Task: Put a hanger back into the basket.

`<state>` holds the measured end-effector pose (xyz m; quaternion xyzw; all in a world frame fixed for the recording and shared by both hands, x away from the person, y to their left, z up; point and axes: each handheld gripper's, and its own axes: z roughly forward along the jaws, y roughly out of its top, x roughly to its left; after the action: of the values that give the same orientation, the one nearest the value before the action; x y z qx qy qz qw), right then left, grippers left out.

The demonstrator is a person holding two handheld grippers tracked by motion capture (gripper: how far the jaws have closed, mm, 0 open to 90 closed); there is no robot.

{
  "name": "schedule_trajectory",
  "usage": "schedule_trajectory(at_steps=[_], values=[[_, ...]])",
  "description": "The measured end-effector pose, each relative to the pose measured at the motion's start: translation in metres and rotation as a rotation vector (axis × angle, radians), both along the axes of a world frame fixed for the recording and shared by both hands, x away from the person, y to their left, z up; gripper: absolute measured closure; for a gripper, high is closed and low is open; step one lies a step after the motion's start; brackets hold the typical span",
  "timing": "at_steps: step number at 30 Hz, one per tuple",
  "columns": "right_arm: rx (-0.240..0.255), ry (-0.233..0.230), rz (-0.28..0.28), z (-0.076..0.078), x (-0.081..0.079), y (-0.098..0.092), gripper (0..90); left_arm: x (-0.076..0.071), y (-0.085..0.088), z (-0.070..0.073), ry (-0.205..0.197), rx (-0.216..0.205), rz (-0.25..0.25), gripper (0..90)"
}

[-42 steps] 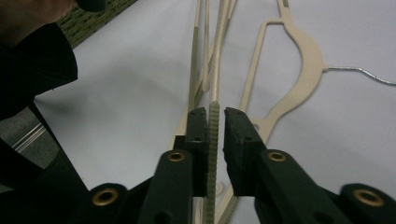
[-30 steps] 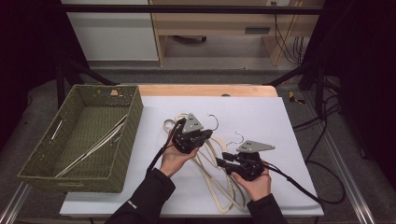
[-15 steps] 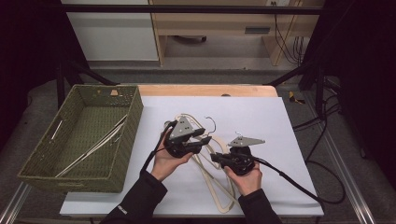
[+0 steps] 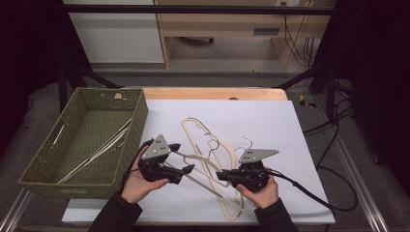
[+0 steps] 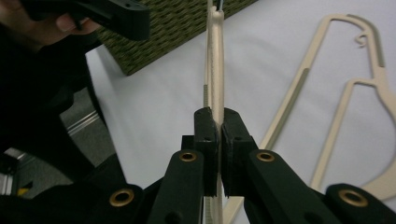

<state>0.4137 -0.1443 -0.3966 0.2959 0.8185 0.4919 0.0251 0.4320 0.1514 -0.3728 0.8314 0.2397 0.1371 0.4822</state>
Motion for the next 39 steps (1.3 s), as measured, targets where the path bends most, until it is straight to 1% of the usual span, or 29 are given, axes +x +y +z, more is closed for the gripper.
schedule_trajectory(at_steps=[3, 4, 7, 8, 9, 10, 11, 12, 13, 15, 18, 19, 22, 24, 25, 27, 29, 30, 32, 33, 36, 37, 39], values=[[-0.007, 0.007, 0.031, -0.001, -0.004, 0.001, 87.5, -0.002, -0.001, -0.009, 0.012, 0.021, -0.035, 25.0], [-0.002, 0.014, 0.043, -0.001, -0.005, 0.002, 87.5, -0.003, -0.002, -0.012, 0.009, 0.033, -0.042, 27.2], [-0.016, 0.012, 0.084, -0.002, -0.007, 0.004, 87.5, -0.003, -0.004, -0.019, 0.014, 0.046, -0.063, 35.0], [-0.020, 0.013, 0.093, -0.002, -0.008, 0.005, 87.5, -0.002, -0.005, -0.020, 0.016, 0.058, -0.069, 38.4], [-0.026, 0.009, 0.108, -0.003, -0.007, 0.006, 87.5, -0.001, -0.005, -0.021, 0.022, 0.062, -0.074, 41.2], [-0.029, 0.008, 0.111, -0.004, -0.008, 0.007, 87.5, -0.001, -0.006, -0.022, 0.024, 0.064, -0.090, 43.0], [-0.029, 0.009, 0.119, -0.004, -0.008, 0.008, 87.5, -0.002, -0.008, -0.023, 0.023, 0.069, -0.103, 47.6], [-0.031, 0.008, 0.127, -0.004, -0.008, 0.009, 87.5, -0.003, -0.010, -0.023, 0.013, 0.085, -0.111, 49.9], [-0.034, 0.011, 0.132, -0.004, -0.009, 0.010, 87.5, -0.003, -0.011, -0.024, 0.016, 0.096, -0.120, 51.7], [-0.034, 0.013, 0.141, -0.004, -0.009, 0.011, 87.5, -0.004, -0.012, -0.025, 0.026, 0.098, -0.134, 60.8], [-0.045, 0.001, 0.144, -0.004, -0.009, 0.011, 87.3, -0.006, -0.012, -0.023, 0.012, 0.135, -0.145, 64.6], [-0.046, -0.001, 0.144, -0.003, -0.009, 0.010, 87.1, -0.007, -0.011, -0.022, 0.008, 0.137, -0.146, 65.5], [-0.058, -0.014, 0.123, -0.001, -0.010, 0.009, 85.0, -0.009, -0.011, -0.020, 0.003, 0.145, -0.157, 69.2], [-0.068, -0.027, 0.094, 0.001, -0.010, 0.008, 82.4, -0.012, -0.011, -0.018, 0.009, 0.142, -0.172, 72.9], [-0.073, -0.039, 0.081, 0.001, -0.011, 0.007, 79.6, -0.013, -0.012, -0.018, 0.011, 0.142, -0.178, 74.9], [-0.081, -0.076, 0.045, 0.003, -0.011, 0.006, 75.1, -0.015, -0.012, -0.017, 0.028, 0.133, -0.191, 77.7], [-0.081, -0.083, 0.035, 0.004, -0.012, 0.004, 74.6, -0.018, -0.014, -0.016, 0.025, 0.142, -0.199, 78.7], [-0.081, -0.092, 0.034, 0.005, -0.012, 0.003, 72.6, -0.019, -0.015, -0.016, 0.031, 0.139, -0.208, 79.3], [-0.076, -0.113, 0.013, 0.007, -0.013, 0.002, 66.1, -0.021, -0.016, -0.016, 0.055, 0.124, -0.225, 81.4], [-0.078, -0.121, 0.003, 0.008, -0.013, 0.001, 63.6, -0.022, -0.017, -0.016, 0.057, 0.123, -0.229, 82.3], [-0.073, -0.127, -0.017, 0.011, -0.013, -0.001, 54.2, -0.024, -0.019, -0.015, 0.076, 0.125, -0.239, 84.8], [-0.073, -0.132, -0.025, 0.012, -0.014, -0.003, 51.4, -0.025, -0.019, -0.014, 0.082, 0.119, -0.245, 85.7], [-0.073, -0.138, -0.042, 0.014, -0.014, -0.005, 48.4, -0.026, -0.019, -0.013, 0.074, 0.129, -0.223, 86.3]])
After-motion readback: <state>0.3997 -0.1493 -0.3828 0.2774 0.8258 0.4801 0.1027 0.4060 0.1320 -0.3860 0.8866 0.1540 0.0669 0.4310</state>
